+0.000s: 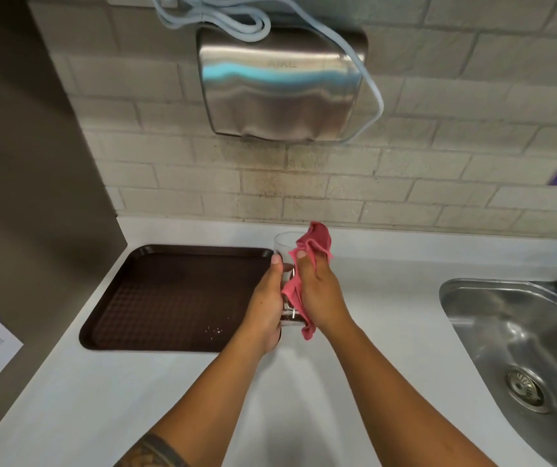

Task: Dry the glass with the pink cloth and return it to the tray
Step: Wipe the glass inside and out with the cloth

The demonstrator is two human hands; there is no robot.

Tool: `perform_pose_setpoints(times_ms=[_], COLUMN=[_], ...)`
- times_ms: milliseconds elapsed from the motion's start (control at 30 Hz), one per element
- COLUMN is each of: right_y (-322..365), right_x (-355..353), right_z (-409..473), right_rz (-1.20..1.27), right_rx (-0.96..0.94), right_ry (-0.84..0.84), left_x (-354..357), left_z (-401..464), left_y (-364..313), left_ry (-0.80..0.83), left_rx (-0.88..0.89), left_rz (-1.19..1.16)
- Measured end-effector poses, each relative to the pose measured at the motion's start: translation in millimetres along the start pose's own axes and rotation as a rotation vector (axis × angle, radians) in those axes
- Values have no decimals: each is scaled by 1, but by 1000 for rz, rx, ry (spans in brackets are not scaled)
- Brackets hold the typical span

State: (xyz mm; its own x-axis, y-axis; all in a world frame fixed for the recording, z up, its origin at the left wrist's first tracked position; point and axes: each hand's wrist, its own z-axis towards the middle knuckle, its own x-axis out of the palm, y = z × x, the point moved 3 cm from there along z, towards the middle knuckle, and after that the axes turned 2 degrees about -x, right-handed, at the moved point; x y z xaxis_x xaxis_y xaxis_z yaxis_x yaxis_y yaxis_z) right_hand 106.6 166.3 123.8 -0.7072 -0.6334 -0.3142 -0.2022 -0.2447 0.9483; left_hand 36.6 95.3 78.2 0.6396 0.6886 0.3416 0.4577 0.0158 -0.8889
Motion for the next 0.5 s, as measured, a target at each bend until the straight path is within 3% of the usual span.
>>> perform_pose_setpoints(times_ms=[200,333,500], right_y=[-34,-43,-14], right_x=[16,29,29], right_z=[-60,-94,-78], right_rz=[155,152,-305], right_rx=[110,69,-291], right_ry=[6,41,-37], left_x=[-9,-10,-11], left_z=[10,12,0], left_y=[-11,-14,7], left_ry=[-103,-138,89], left_rx=[5,-6,-191], left_rz=[23,5,-173])
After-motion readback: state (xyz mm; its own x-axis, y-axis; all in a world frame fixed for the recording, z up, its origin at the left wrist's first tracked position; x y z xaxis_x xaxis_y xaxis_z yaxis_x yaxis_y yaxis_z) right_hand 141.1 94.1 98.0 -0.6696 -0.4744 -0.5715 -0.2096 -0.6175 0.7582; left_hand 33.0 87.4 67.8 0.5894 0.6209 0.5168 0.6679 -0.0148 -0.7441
